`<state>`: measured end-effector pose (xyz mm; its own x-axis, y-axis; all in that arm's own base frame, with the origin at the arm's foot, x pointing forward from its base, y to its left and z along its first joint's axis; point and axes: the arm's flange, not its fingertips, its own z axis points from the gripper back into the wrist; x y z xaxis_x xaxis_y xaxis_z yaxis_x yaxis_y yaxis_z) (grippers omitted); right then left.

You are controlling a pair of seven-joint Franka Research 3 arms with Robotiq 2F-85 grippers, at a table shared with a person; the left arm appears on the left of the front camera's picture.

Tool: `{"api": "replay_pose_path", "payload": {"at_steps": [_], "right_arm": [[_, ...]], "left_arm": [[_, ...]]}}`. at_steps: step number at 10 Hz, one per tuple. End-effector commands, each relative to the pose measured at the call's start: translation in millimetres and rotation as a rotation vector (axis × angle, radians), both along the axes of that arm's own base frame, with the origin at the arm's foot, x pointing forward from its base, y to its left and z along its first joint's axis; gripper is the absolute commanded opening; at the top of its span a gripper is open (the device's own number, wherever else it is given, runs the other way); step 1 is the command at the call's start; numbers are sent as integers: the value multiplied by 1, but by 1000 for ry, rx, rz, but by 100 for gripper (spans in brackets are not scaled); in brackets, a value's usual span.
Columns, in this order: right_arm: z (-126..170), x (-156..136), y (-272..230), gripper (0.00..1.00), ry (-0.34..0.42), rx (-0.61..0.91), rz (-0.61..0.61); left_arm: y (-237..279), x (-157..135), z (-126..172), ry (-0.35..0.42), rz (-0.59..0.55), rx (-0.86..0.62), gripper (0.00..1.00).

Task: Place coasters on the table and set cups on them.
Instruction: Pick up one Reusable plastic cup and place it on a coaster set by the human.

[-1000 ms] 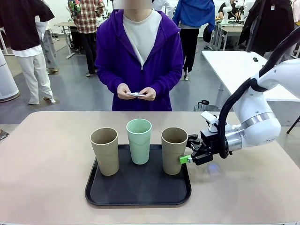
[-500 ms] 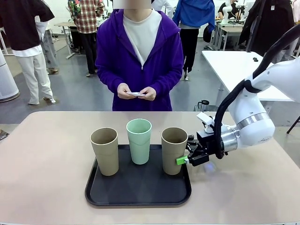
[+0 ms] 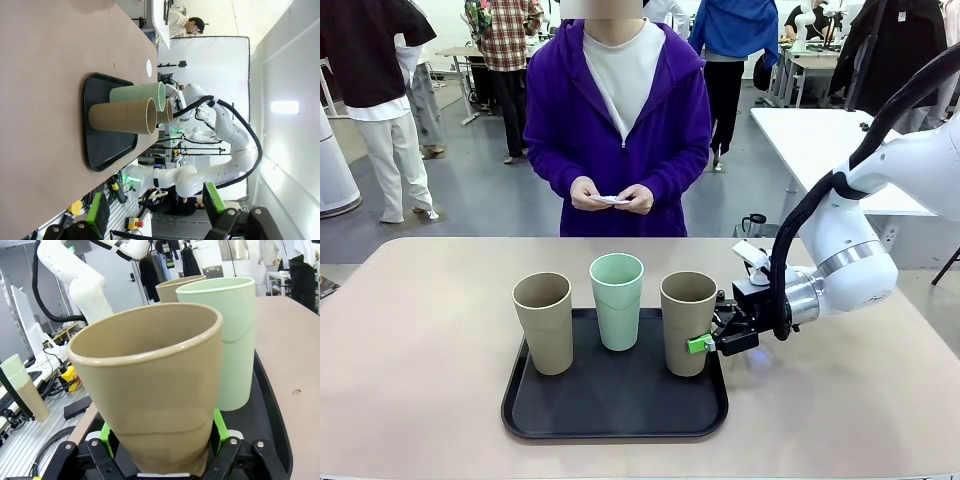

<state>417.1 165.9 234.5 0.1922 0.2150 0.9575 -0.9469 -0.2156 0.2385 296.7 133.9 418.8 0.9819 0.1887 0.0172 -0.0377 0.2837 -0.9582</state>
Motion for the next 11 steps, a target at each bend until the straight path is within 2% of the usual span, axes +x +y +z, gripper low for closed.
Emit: {"api": "replay_pose_path", "payload": {"at_steps": [1,2,3,4,5,8,10,11], "right_arm": [[-1,5,-1,0,-4,10,9],[1,1,-3,0,-3,10,-15],[17,-6,-6,0,18,45,-76],[47,-17,-14,0,36,27,-149],[89,-24,-27,0,72,22,-192],[194,-36,-47,0,56,16,-241],[234,-39,-51,0,22,18,-304],[238,-39,-51,0,17,6,-322]], "left_arm": [[1,-1,1,-6,4,-7,100],[1,-1,1,-6,4,-7,100],[1,-1,1,-6,4,-7,100],[1,-1,1,-6,4,-7,100],[1,-1,1,-6,4,-7,100],[1,-1,1,-6,4,-7,100],[1,-1,1,-6,4,-7,100],[1,-1,1,-6,4,-7,100]]}}
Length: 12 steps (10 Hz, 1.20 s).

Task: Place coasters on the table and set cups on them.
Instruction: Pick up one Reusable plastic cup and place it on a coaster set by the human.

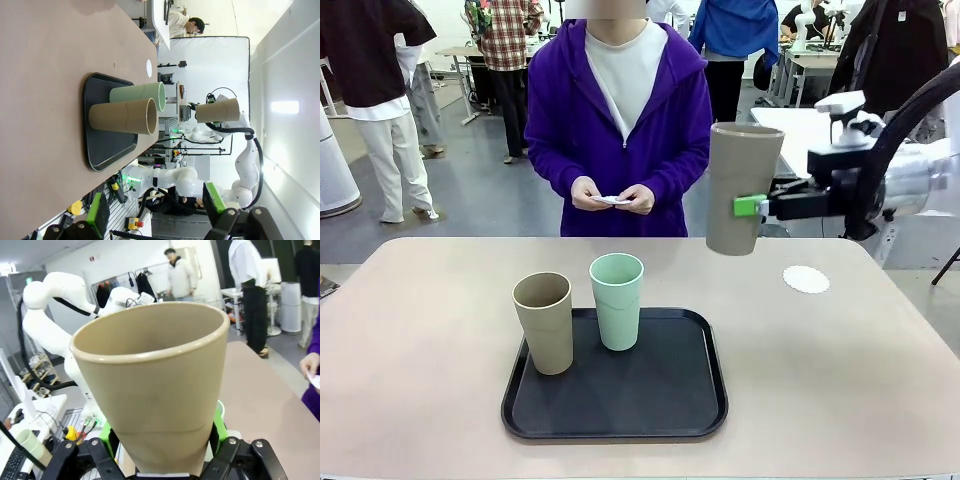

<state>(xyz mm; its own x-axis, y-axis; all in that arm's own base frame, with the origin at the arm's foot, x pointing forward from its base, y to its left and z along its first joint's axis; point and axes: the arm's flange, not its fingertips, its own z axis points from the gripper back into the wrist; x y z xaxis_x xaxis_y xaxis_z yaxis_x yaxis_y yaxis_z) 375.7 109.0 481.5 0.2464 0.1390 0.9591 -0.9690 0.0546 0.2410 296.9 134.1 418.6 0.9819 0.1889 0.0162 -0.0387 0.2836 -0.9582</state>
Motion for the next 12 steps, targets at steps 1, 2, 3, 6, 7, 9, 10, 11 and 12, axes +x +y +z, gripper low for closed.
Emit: {"api": "replay_pose_path", "payload": {"at_steps": [1,2,3,6,7,9,10,11,12], "right_arm": [[-12,3,6,0,17,-20,-36],[0,0,0,0,0,0,0],[0,0,0,0,0,0,0],[-12,30,-22,85,0,-10,-24],[-18,52,-54,85,-7,8,-76],[-28,86,-120,85,-83,-5,-219],[-31,98,-149,85,-100,3,-274],[-33,107,-174,85,-120,16,-313],[-35,118,-195,85,-110,28,-360]], "left_arm": [[1,-1,1,-7,4,-7,100],[1,-1,1,-7,4,-7,100],[1,-1,1,-7,4,-7,100],[1,-1,1,-7,4,-7,100],[1,-1,1,-7,4,-7,100],[1,-1,1,-7,4,-7,100],[1,-1,1,-7,4,-7,100],[1,-1,1,-7,4,-7,100],[1,-1,1,-7,4,-7,100]]}}
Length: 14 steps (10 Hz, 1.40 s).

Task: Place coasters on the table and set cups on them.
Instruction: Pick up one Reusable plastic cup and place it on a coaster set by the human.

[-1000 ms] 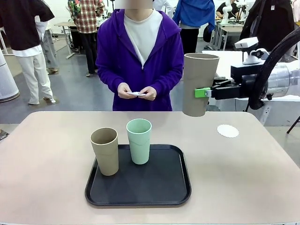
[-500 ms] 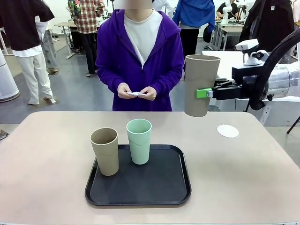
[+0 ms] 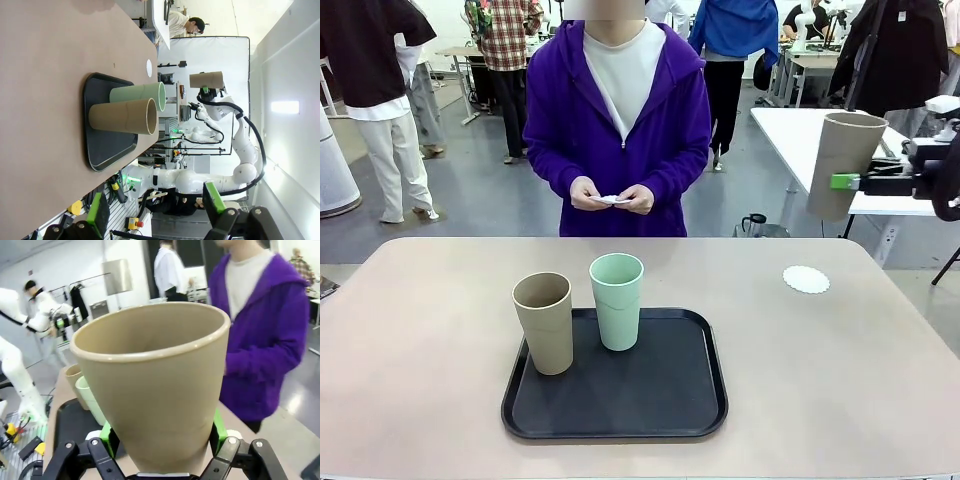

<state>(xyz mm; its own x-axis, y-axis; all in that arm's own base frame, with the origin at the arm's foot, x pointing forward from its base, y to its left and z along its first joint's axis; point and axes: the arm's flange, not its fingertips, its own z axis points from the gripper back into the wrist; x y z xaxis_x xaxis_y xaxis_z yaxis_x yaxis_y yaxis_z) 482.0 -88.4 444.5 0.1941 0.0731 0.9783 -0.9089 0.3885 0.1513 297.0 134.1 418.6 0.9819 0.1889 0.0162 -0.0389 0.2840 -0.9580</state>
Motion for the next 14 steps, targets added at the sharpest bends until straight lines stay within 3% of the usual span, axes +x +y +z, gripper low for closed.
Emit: {"api": "replay_pose_path", "payload": {"at_steps": [1,4,11,12,14], "right_arm": [[-1,20,-11,85,-4,39,-29],[-3,34,-25,85,13,66,-65],[-9,29,-27,85,11,24,-57],[-24,54,-32,85,-22,3,-103],[-47,75,-38,85,-95,-33,-126]], "left_arm": [[1,-2,1,-7,4,-7,100],[1,-2,1,-7,4,-7,100],[1,-2,1,-7,4,-7,100],[1,-2,1,-7,4,-7,100],[1,-2,1,-7,4,-7,100]]}}
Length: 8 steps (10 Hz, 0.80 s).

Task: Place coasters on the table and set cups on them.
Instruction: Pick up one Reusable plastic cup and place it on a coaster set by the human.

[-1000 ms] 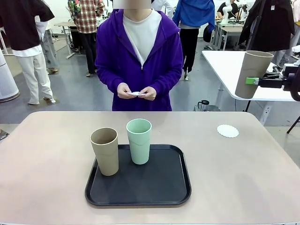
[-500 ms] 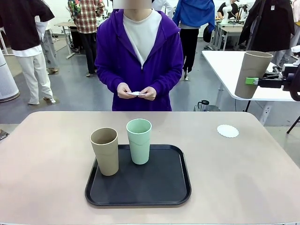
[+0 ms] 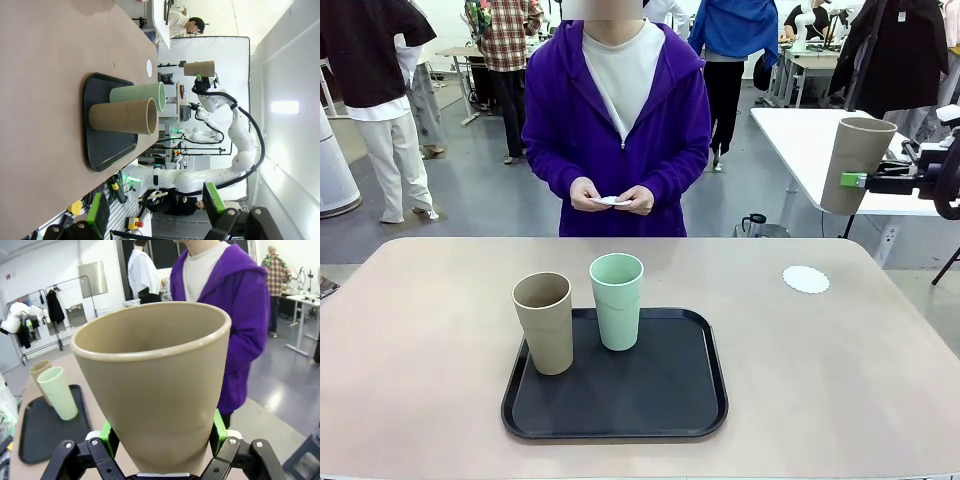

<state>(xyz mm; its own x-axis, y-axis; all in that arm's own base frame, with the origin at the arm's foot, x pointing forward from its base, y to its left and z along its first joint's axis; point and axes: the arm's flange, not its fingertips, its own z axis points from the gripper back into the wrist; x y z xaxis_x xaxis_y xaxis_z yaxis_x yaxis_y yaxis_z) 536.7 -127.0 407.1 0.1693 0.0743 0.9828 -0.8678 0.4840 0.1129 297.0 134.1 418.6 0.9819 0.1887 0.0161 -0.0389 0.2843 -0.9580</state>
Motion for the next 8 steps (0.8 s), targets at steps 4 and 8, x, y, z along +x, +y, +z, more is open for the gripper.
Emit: {"api": "replay_pose_path", "payload": {"at_steps": [4,8], "right_arm": [[-60,43,10,85,-16,-13,50],[-94,36,16,85,71,-72,73]], "left_arm": [[1,-2,1,-7,4,-7,100],[1,-2,1,-7,4,-7,100]]}}
